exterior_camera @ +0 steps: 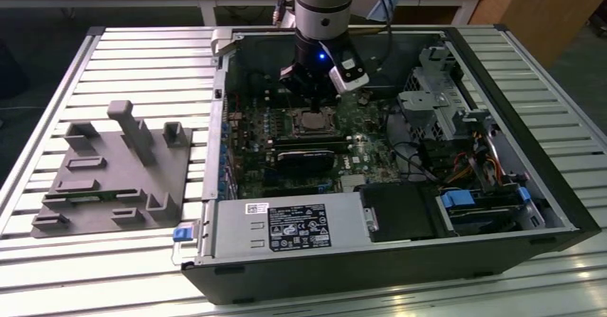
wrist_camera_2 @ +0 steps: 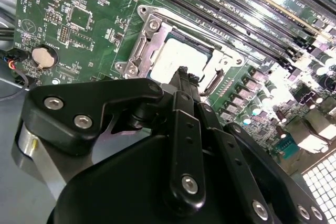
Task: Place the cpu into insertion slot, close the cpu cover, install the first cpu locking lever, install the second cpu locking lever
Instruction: 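Install the first cpu locking lever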
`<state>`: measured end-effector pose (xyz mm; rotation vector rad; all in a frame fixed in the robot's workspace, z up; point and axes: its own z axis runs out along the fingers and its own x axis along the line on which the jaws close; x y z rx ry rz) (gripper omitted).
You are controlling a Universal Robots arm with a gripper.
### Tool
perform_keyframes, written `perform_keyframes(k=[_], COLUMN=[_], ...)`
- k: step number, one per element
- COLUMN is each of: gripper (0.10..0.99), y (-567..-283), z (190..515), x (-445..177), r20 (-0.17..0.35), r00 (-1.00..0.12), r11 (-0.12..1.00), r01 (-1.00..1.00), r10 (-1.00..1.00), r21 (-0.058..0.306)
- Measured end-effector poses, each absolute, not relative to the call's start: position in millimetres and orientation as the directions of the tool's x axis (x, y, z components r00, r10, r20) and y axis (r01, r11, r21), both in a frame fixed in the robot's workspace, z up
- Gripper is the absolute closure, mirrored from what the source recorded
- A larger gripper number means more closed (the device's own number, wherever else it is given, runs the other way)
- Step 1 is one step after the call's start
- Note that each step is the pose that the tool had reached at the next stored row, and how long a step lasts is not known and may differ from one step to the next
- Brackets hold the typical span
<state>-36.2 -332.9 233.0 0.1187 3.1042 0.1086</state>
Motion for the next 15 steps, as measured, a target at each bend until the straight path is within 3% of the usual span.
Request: perform_keyframes(k=[15], gripper=[0.98], y=[-333.0], z=[233.0], x=[-43.0], r20=[-0.03], r00=[-0.996], r11=[0.995], r01=[0.076], r10=[0.078], r21=[0.071])
